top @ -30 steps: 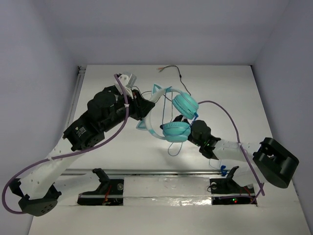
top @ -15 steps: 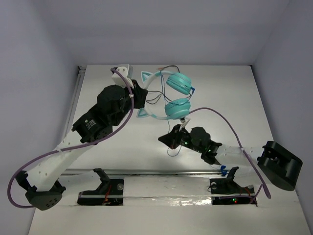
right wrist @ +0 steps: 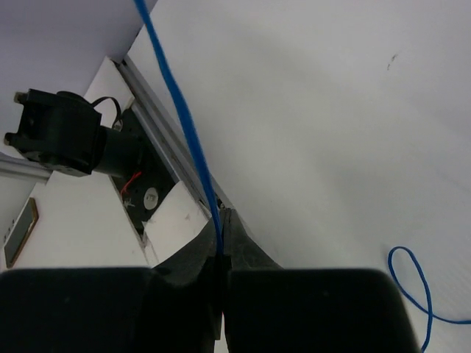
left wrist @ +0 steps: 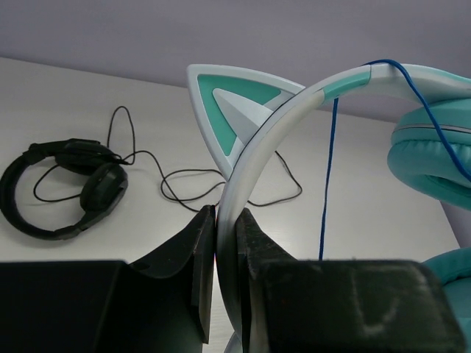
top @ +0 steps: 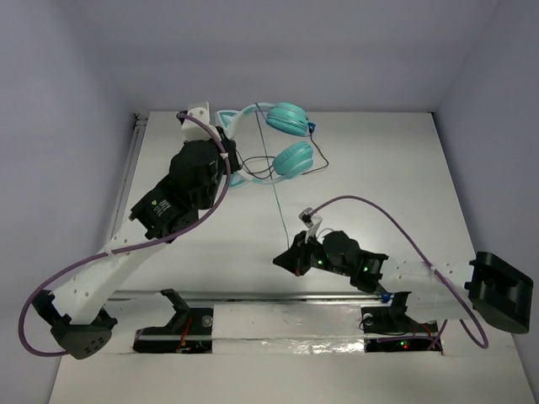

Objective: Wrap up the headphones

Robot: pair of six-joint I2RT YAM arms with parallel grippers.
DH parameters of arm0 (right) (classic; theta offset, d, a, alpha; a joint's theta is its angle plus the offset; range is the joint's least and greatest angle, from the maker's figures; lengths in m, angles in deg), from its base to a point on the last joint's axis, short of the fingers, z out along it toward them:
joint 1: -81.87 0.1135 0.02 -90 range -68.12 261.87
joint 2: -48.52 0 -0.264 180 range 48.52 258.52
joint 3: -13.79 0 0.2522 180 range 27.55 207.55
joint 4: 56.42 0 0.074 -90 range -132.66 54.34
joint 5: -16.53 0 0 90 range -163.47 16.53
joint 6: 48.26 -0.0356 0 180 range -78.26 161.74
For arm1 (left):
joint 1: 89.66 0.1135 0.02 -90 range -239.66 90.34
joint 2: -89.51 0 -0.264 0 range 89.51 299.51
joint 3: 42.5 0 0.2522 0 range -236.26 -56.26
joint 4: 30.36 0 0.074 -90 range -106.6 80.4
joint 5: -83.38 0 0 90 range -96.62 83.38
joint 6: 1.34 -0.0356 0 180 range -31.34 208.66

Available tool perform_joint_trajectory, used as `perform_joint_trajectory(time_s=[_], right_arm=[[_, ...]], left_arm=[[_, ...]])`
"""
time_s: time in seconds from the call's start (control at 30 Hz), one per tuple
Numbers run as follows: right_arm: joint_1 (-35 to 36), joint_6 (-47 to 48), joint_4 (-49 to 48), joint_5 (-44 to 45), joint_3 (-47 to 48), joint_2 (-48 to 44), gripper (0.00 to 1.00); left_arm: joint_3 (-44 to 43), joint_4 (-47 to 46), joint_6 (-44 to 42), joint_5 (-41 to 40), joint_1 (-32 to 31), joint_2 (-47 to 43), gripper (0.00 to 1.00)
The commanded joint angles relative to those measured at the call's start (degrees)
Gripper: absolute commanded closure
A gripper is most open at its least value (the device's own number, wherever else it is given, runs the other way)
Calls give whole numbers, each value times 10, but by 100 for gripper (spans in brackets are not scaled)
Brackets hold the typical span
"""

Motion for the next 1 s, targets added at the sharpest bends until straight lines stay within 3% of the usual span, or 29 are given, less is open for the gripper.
perform_joint_trajectory(time_s=[0.0,0.2,0.43,0.7,0.97], right_arm=[[18,-9,73,24,25,-53,100],[30,-4,242,40,71,-130,100],[57,-3,403,32,145,-142,100],[62,27,515,16,254,-159,100],[62,108,630,164,358,-115,100]], left_arm=[[7,-55,10,-80,3,-7,100],[91,-41,51,-127,8,-7,100],[152,-35,82,-128,14,17,100],[237,-23,106,-104,14,35,100],[288,-11,103,5,-26,28,100]])
